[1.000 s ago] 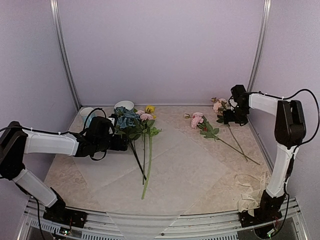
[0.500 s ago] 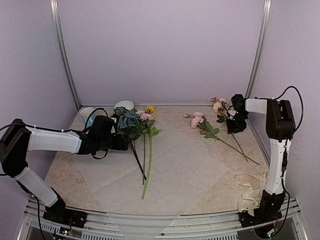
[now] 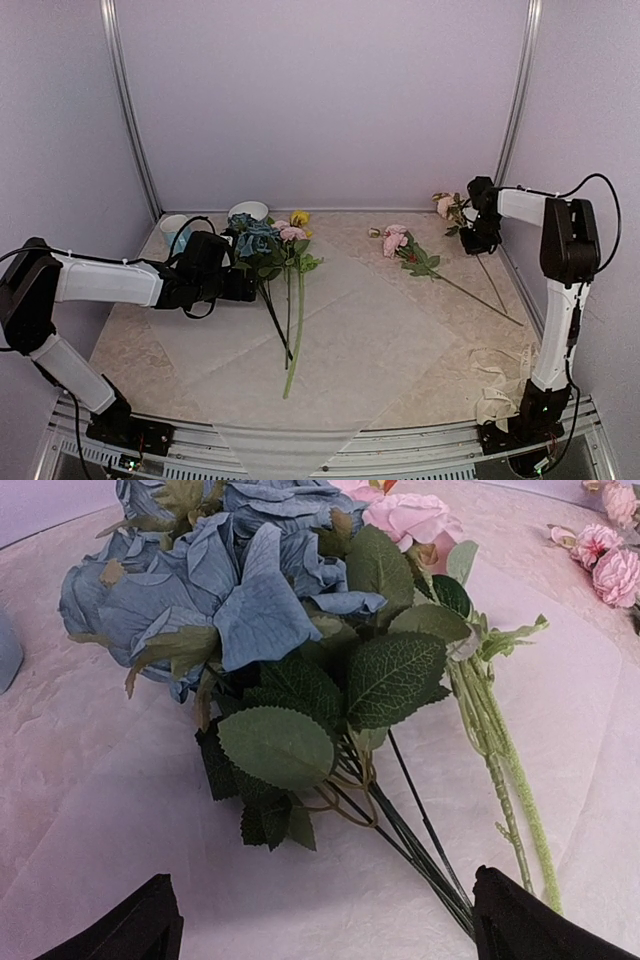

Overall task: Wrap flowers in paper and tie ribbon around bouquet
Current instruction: Pick up the fake flower from the center of the board, then place the fake flower on the flattened wrapping paper.

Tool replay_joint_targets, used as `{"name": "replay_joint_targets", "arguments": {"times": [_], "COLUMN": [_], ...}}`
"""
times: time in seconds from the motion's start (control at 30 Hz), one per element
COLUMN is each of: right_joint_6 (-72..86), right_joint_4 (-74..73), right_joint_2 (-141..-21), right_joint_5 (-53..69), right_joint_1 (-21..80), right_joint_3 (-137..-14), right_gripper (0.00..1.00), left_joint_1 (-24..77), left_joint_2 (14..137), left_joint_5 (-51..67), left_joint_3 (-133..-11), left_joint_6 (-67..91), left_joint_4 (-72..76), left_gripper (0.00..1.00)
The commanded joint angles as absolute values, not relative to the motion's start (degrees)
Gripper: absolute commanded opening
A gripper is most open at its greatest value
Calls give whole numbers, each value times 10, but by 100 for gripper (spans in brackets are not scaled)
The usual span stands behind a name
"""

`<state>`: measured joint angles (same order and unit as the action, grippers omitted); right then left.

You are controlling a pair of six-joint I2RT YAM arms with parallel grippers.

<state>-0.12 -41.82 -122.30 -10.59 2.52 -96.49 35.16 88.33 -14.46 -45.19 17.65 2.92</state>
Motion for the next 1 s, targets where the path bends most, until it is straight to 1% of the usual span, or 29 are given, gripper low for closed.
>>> {"name": "replay_joint_targets", "arguments": {"times": [0.0,0.07,0.1,0.2,0.27,0.37,0.5,0.63,0.7,0.8,0.97], "right_joint_6": [34,66,90,170,247,397,532,565,590,620,642], "right_joint_4": [-369,-338,-311,-178,-61,131,269,282,276,278,260], "right_joint_2": [-1087,-1034,-1004,-923,-895,-914,-993,-1086,-1129,-1181,-1231], "right_joint_5": [-139,-124,-95,13,82,166,199,203,218,229,251], "right_joint_1": [46,76,97,176,234,308,374,437,451,454,455], "right_joint_3": [-952,-933,-913,-815,-747,-671,-657,-709,-734,-740,-755], "right_gripper": [0,0,0,0,0,0,0,0,0,0,0], "left_joint_1": [349,349,349,348,348,347,343,340,340,339,337], "left_joint_2": [863,858,857,858,860,861,857,858,857,855,854], "left_joint_5": [-157,-157,-158,-162,-163,-160,-157,-155,-153,-149,-151], "left_joint_3": [-453,-449,-447,-445,-445,-445,-442,-438,-435,-429,-423], "left_joint_6": [172,173,173,175,178,183,185,189,190,189,184], "left_joint_4": [23,25,27,27,27,24,24,28,33,39,40], "left_gripper": [99,99,99,99,99,99,99,99,99,99,99]}}
